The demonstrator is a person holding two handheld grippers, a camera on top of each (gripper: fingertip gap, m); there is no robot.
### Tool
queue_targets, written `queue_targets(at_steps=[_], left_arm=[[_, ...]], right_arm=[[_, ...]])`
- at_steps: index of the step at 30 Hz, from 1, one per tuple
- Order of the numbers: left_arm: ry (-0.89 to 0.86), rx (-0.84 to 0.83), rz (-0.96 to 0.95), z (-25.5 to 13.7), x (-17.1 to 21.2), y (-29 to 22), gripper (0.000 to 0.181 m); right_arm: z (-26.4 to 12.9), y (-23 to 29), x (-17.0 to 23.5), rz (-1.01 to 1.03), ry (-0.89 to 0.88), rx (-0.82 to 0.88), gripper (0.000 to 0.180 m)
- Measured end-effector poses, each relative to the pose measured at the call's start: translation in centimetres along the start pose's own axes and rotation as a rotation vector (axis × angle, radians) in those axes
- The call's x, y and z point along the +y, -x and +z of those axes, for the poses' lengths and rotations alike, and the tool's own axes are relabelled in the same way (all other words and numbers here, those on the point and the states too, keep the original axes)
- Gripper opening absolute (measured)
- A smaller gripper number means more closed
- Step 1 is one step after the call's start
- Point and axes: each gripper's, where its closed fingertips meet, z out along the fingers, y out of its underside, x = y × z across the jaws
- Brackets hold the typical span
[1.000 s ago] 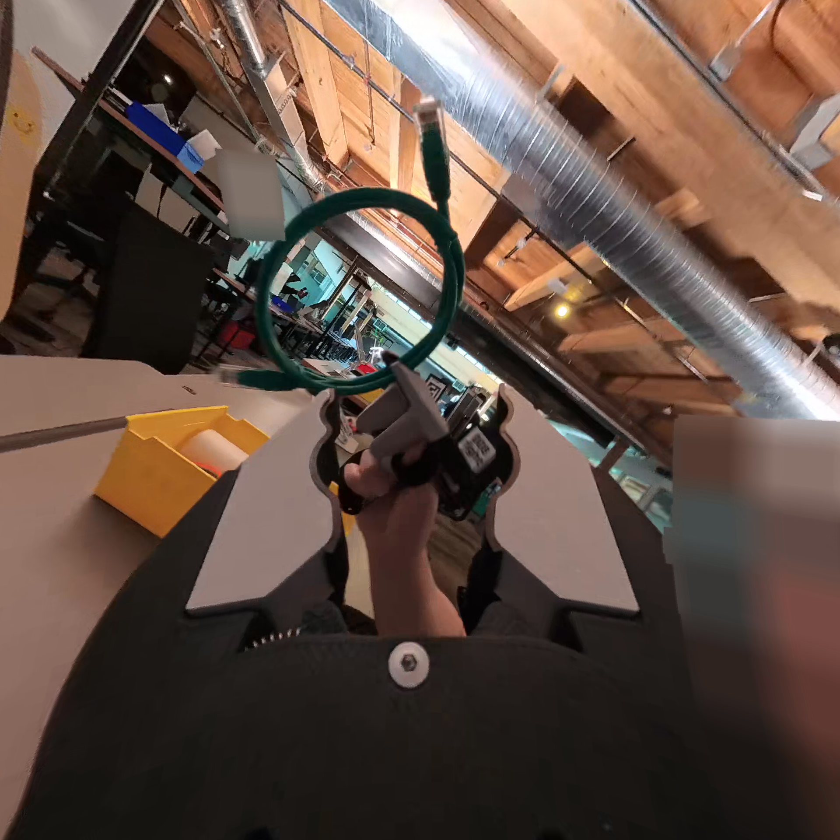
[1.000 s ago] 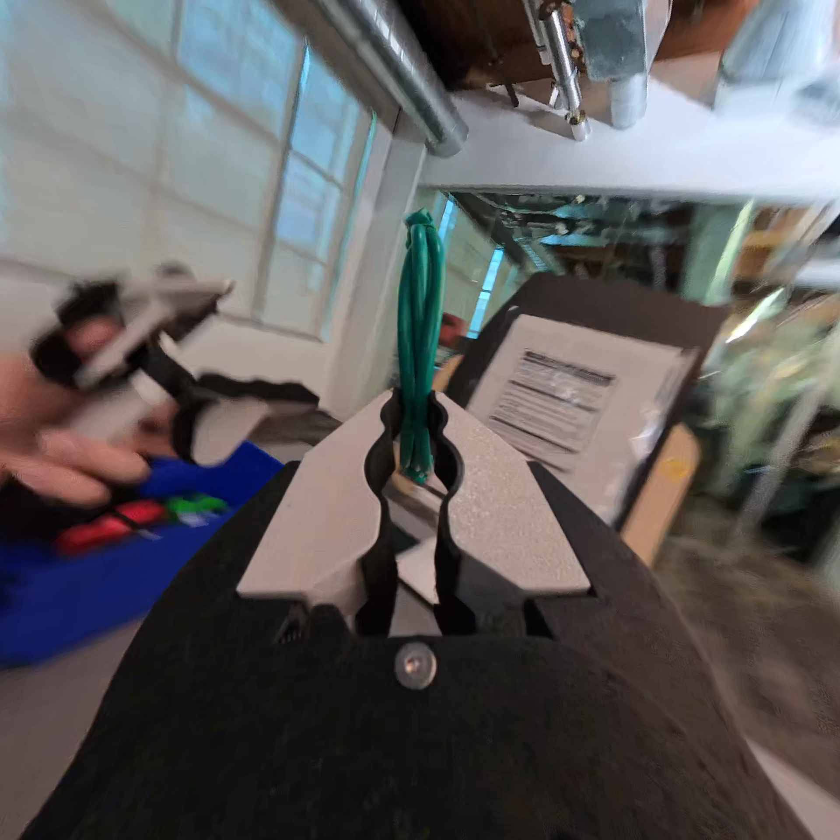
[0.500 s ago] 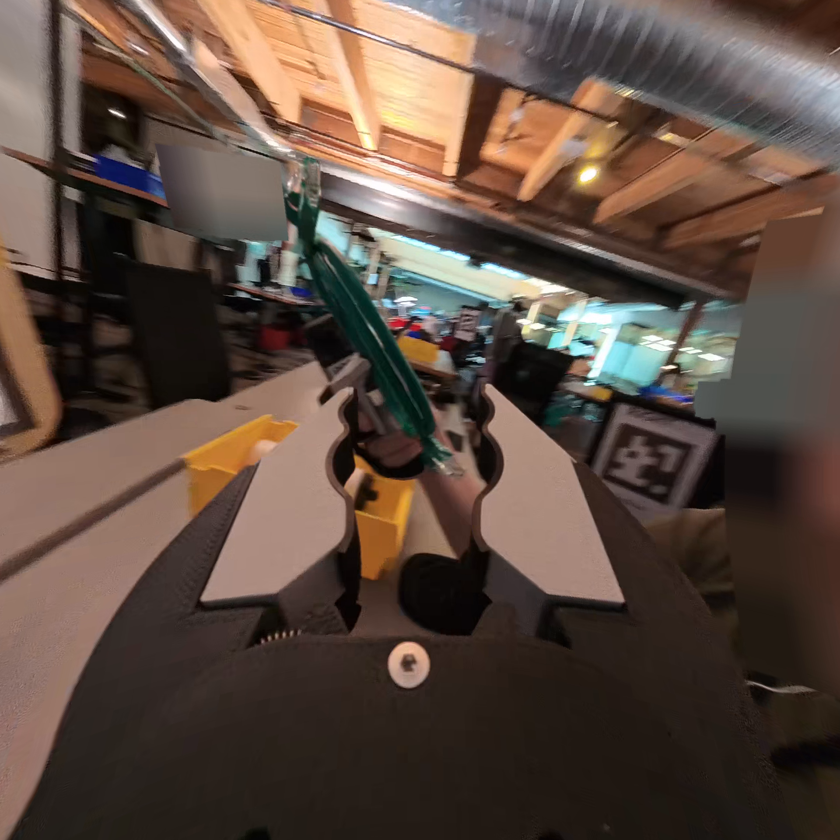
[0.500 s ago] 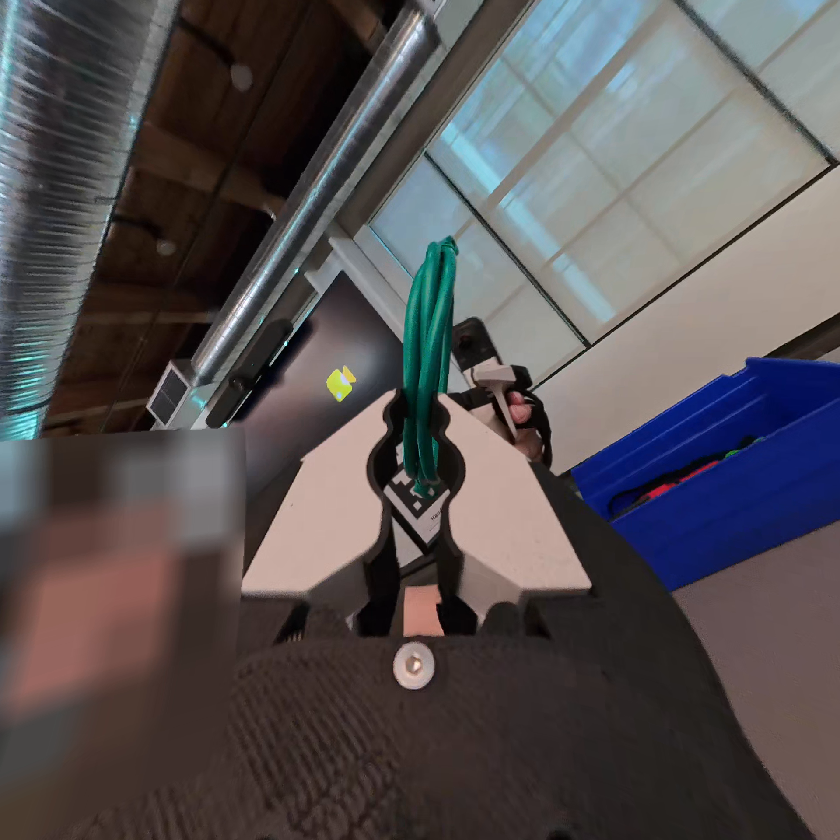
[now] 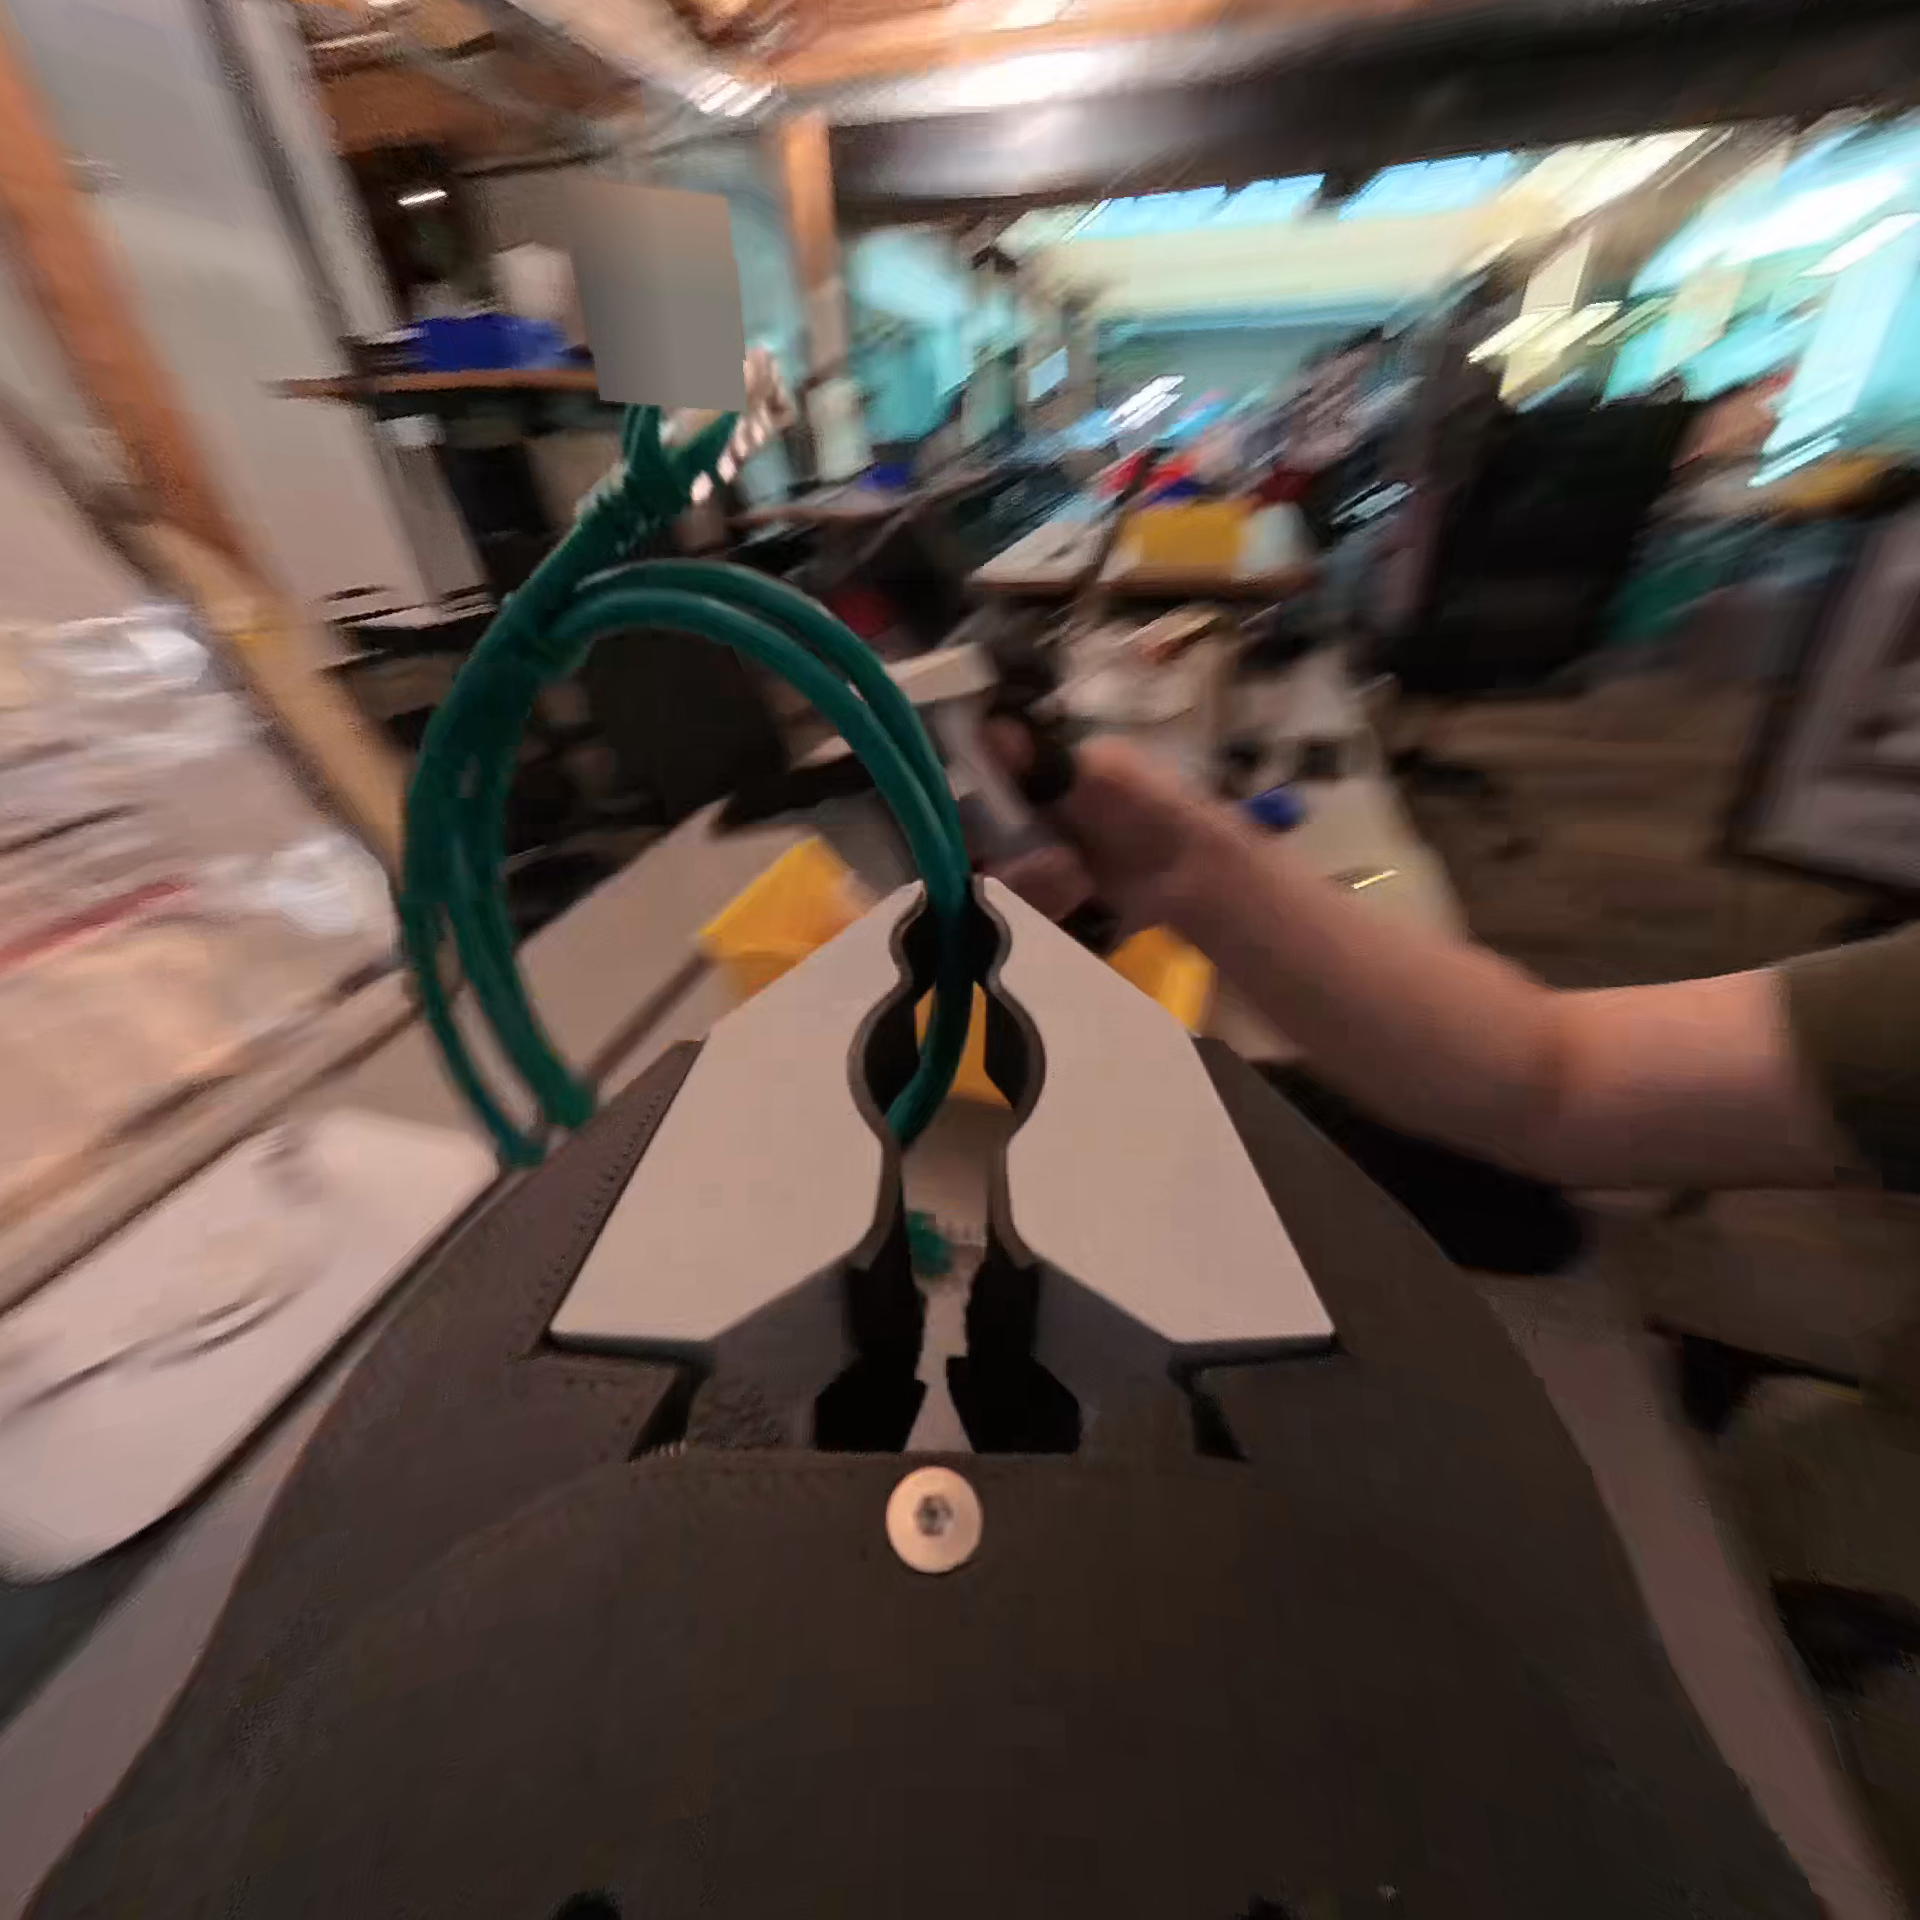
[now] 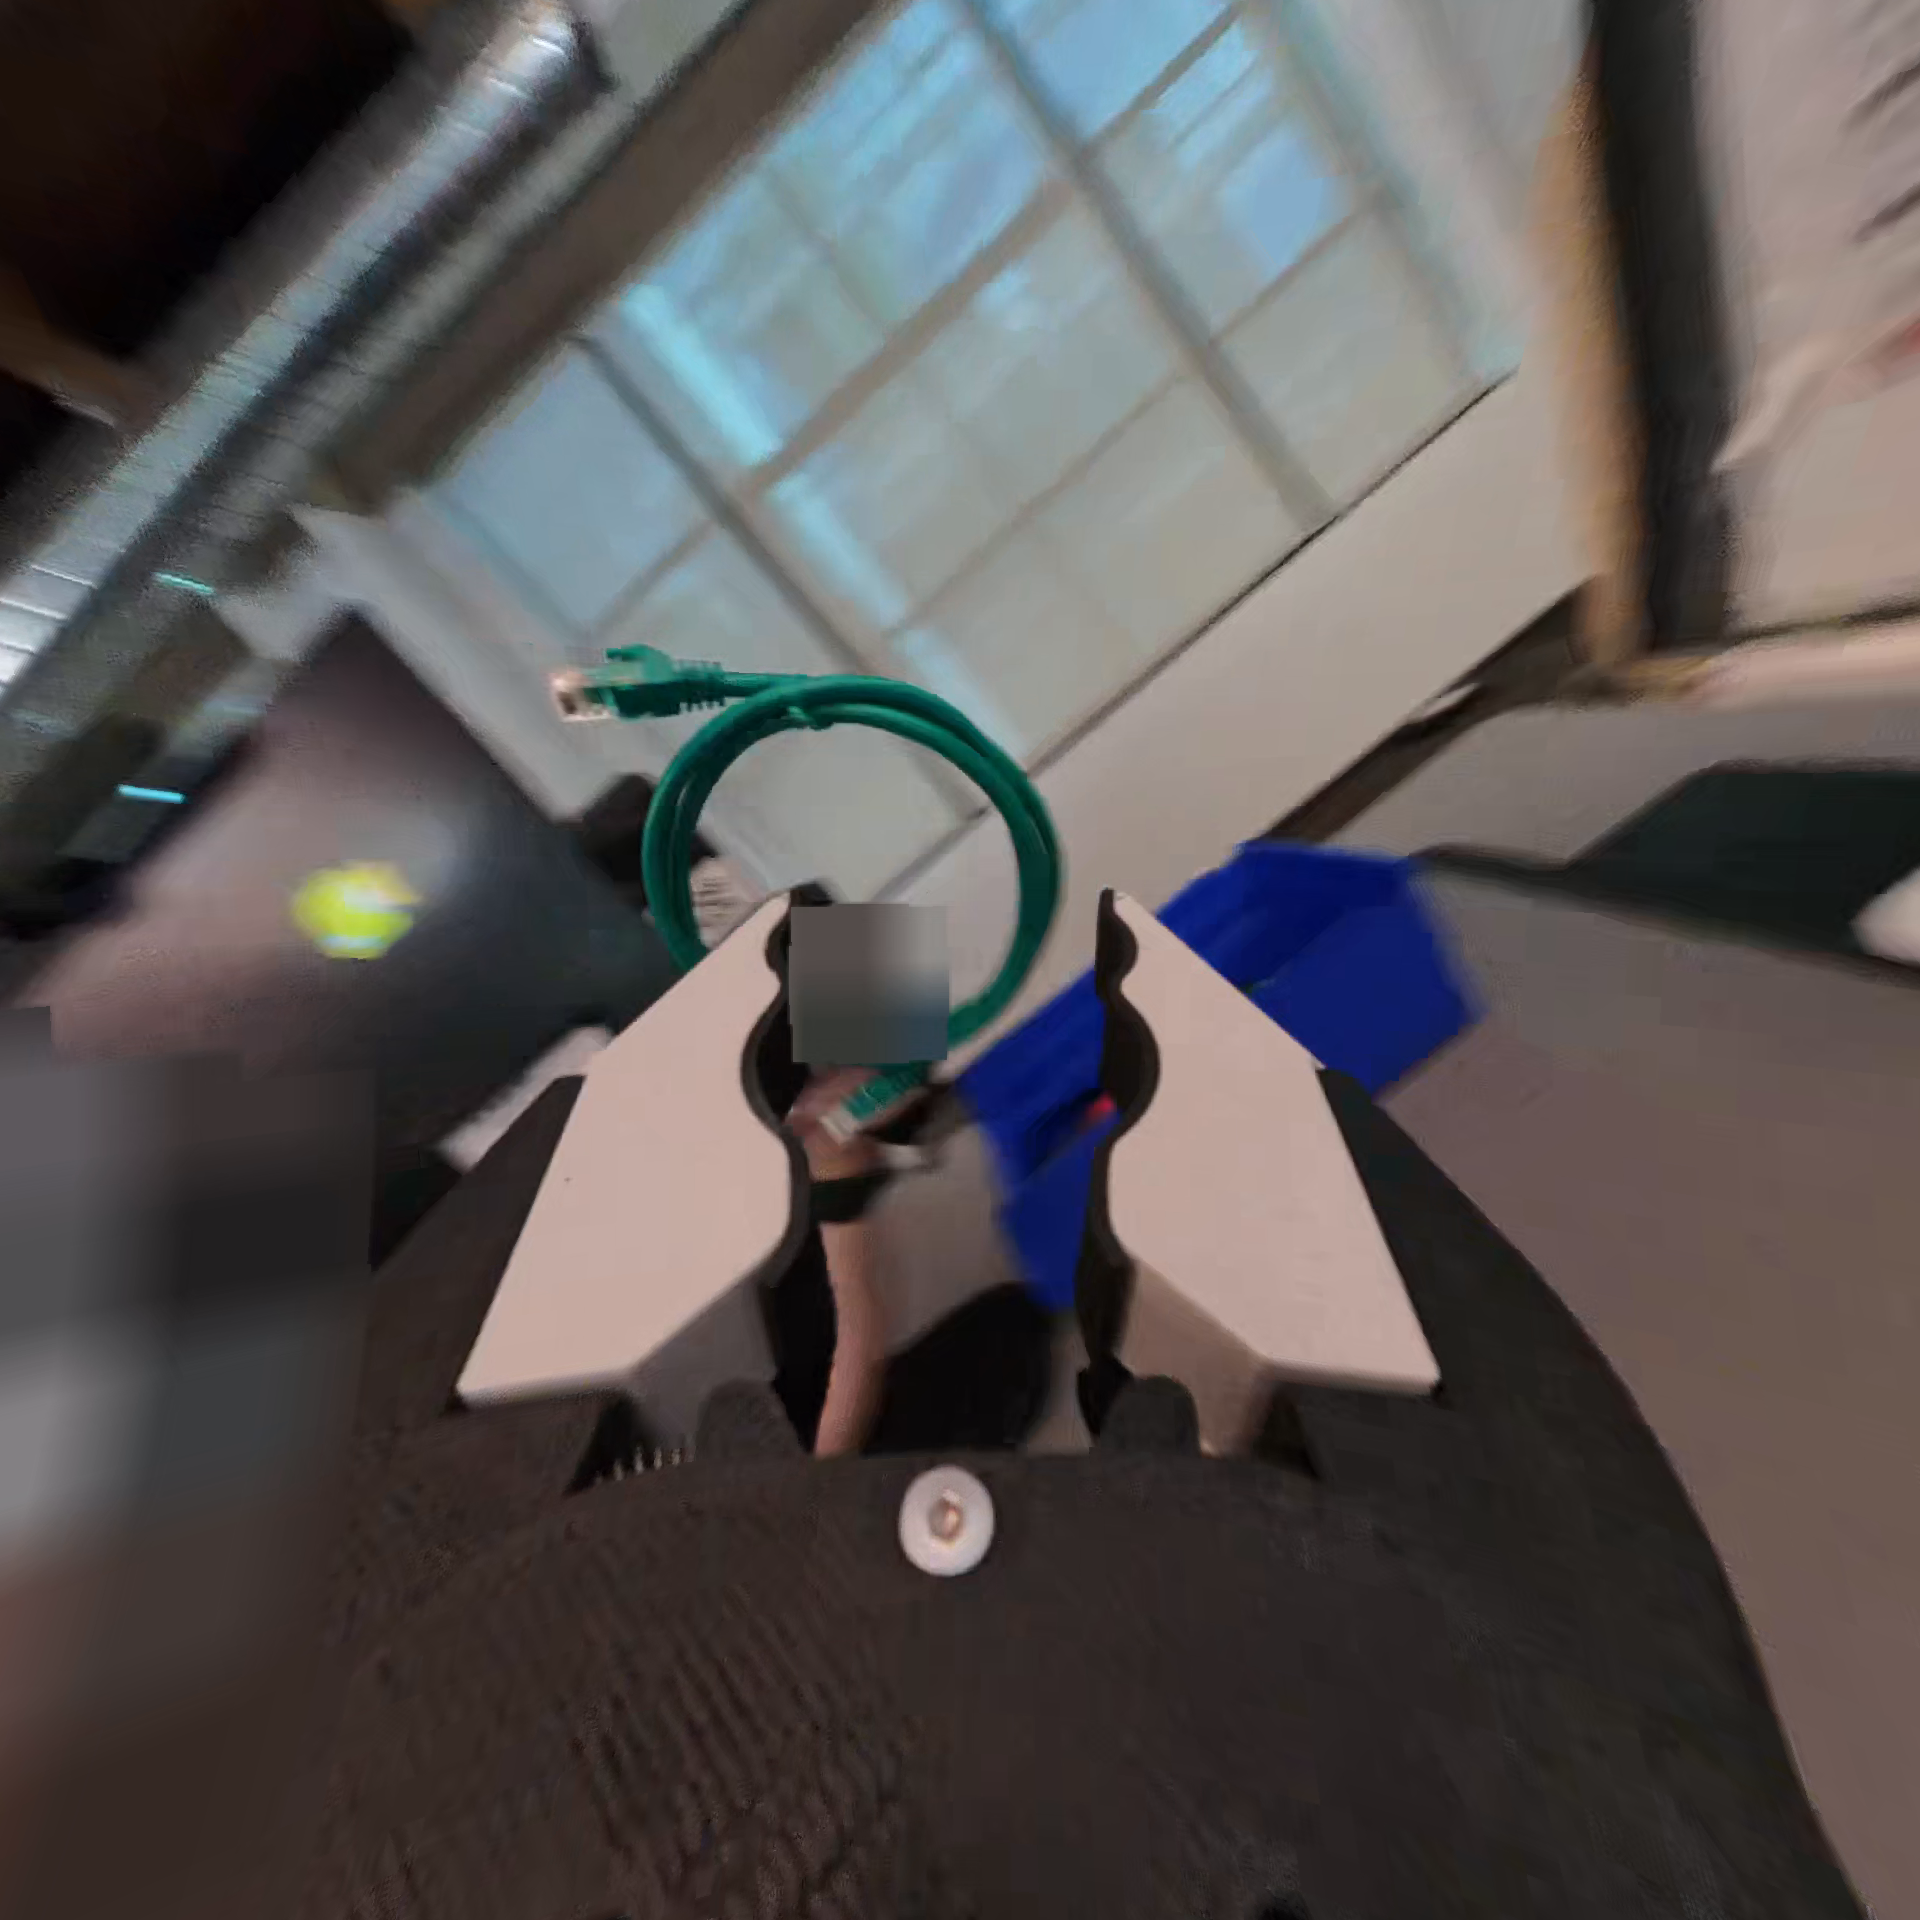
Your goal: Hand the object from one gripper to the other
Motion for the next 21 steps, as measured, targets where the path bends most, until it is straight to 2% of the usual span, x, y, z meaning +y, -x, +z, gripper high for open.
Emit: queue_targets(at_steps=[2, 4, 7, 11, 16, 19, 20, 21], left_arm=[[0.116, -0.266, 0.160, -1.1, 1.0, 3.4, 0.003], [0.210, -0.477, 0.340, -2.5, 1.3, 5.8, 0.003], [0.308, -0.712, 0.562, -3.7, 1.0, 8.0, 0.003], [0.454, -0.930, 0.935, -3.1, 1.2, 8.9, 0.003], [0.601, -0.937, 1.167, 0.5, 3.8, 8.1, 0.002], [0.634, -0.924, 1.271, 2.0, 4.7, 7.5, 0.003], [0.642, -0.911, 1.282, 2.3, 5.0, 7.3, 0.003], [0.642, -0.899, 1.289, 2.6, 5.3, 7.0, 0.003]], right_arm=[[-0.5, -0.5, -1.1, -0.206, -0.043, 0.127, 0.051], [-0.4, 0.7, -1.5, -0.340, -0.063, 0.160, 0.048], [0.5, 2.7, -0.9, -0.389, -0.062, 0.135, 0.047], [2.2, 4.3, 0.6, -0.459, -0.047, 0.131, 0.049], [3.4, 2.6, 1.8, -0.603, -0.030, 0.331, 0.053], [2.7, 0.3, 1.4, -0.591, -0.031, 0.458, 0.051], [2.5, -0.3, 1.5, -0.591, -0.015, 0.479, 0.045], [2.4, -0.6, 1.6, -0.591, 0.008, 0.478, 0.020]])
